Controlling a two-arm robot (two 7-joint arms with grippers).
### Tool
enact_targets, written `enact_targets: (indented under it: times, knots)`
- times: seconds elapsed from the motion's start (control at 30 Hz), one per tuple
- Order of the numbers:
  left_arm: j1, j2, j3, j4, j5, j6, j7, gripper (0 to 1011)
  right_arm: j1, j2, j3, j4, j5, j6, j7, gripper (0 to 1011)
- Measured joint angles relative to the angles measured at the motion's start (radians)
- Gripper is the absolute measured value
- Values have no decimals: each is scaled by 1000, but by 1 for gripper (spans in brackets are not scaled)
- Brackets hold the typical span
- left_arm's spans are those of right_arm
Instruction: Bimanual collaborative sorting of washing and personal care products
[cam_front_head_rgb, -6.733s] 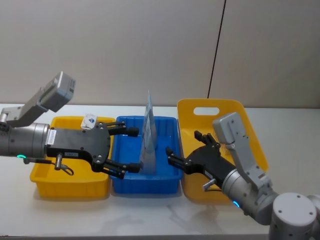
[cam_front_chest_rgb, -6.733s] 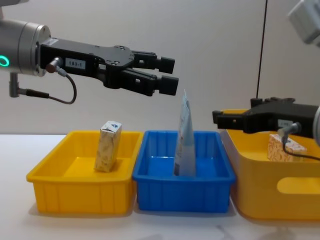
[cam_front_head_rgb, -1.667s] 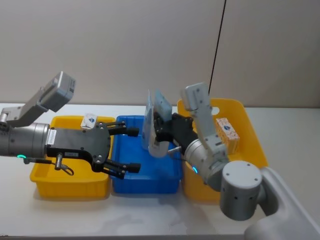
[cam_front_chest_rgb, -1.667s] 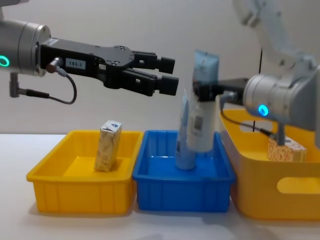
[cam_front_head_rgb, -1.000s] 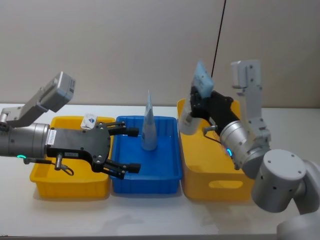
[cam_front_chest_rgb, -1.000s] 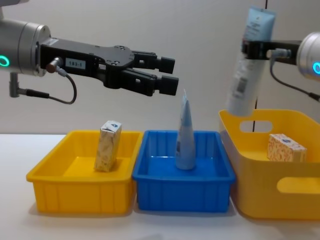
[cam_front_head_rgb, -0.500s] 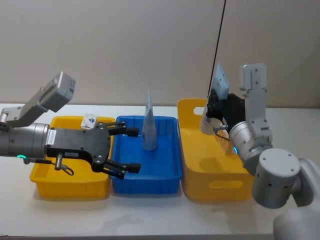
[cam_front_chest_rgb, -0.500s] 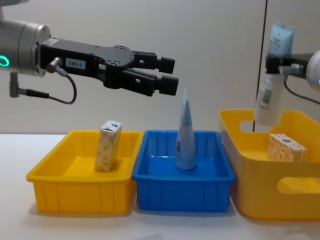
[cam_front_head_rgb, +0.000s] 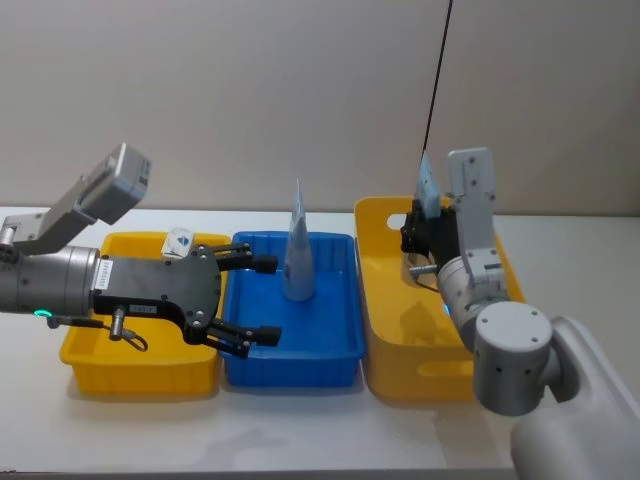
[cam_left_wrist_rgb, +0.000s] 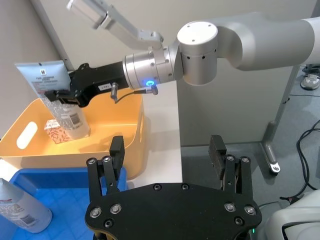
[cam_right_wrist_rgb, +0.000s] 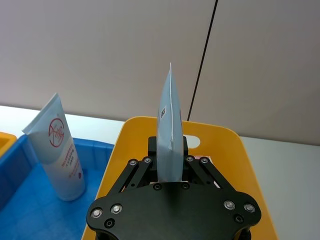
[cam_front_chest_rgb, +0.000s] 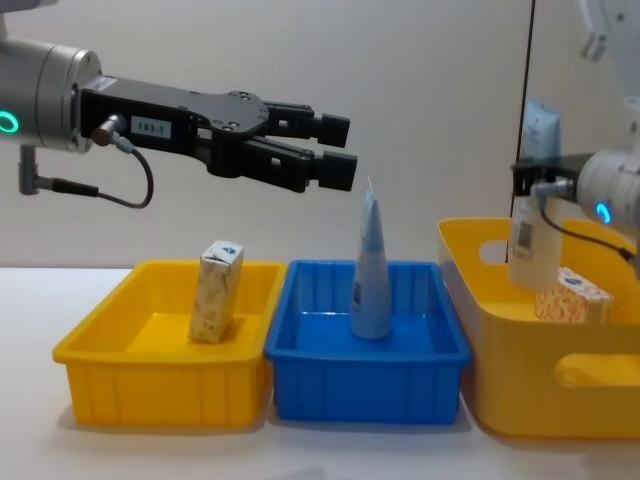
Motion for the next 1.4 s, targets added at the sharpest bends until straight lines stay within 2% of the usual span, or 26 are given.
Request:
enact_targets:
  times: [0.2,0.5,0.7,0.8,0.83,0.87,0.9,0.97,1.13,1.2,1.33,1.4]
  knots:
    - [0,0,0,0,0,0,0,1001,26,-13,-6,71,-20,-19,-16,180]
    - [0,0,0,0,0,0,0,1001,49,-25,-7,136,-37,-41,-30,190]
    - [0,0,0,0,0,0,0,1001,59,-33,1,158,-41,-47,-35,382]
    - [0,0,0,0,0,0,0,1001,60,-37,8,153,-40,-46,-34,480]
    - [0,0,0,0,0,0,0,1001,60,-37,9,150,-40,-45,-33,480]
    - [0,0,0,0,0,0,0,1001,59,-38,11,146,-38,-44,-31,552]
    - [0,0,0,0,0,0,0,1001,57,-38,12,141,-37,-42,-28,567]
    - [0,0,0,0,0,0,0,1001,51,-39,16,122,-31,-38,-17,655]
    - [0,0,0,0,0,0,0,1001,31,-38,25,65,-10,-24,18,770]
    - [0,0,0,0,0,0,0,1001,24,-36,28,43,-2,-17,33,871]
    - [0,0,0,0,0,0,0,1001,4,-29,35,-8,18,-2,71,980]
    - [0,0,0,0,0,0,0,1001,-11,-21,38,-45,32,8,101,1002]
